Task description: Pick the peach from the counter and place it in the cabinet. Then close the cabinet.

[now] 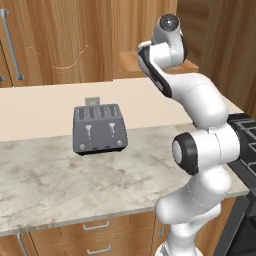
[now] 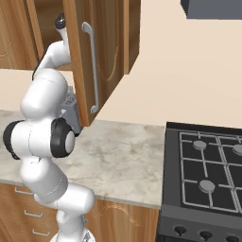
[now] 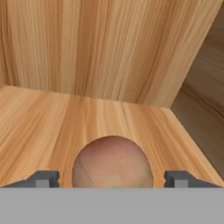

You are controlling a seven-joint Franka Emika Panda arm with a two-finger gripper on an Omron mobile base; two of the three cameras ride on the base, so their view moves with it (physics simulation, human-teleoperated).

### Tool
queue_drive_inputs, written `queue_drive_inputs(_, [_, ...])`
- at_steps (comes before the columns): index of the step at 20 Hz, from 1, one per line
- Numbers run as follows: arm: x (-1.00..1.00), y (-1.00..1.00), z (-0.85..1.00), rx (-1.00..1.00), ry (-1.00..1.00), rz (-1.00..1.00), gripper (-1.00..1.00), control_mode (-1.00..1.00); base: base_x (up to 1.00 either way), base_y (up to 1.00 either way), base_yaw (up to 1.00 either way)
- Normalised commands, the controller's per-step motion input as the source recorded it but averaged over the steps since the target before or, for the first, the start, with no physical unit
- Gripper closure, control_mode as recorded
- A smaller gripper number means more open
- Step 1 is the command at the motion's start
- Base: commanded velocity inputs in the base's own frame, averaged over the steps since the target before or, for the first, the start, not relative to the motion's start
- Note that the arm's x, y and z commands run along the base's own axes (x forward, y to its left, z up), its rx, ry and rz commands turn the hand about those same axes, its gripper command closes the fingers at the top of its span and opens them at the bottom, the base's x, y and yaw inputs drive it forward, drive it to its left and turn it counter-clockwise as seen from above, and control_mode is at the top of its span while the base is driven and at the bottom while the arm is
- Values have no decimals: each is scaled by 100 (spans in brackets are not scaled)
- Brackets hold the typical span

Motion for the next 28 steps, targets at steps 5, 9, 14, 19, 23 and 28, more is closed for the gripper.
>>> queue_drive_inputs(5, [-90,13,-1,0,-4,-1,-100,-100,0,0,0])
queue_drive_inputs(9, [-100,5,0,1,-1,0,-100,-100,0,0,0])
queue_drive_inputs(14, [-100,1,-1,7,-19,0,-100,-100,0,0,0])
queue_drive_inputs(19, [-100,2,-2,11,-35,0,-100,-100,0,0,0])
queue_drive_inputs(23, [-100,0,10,23,-16,0,-100,-100,0,0,0])
queue_drive_inputs(28, [-100,0,44,27,0,0,-100,-100,0,0,0])
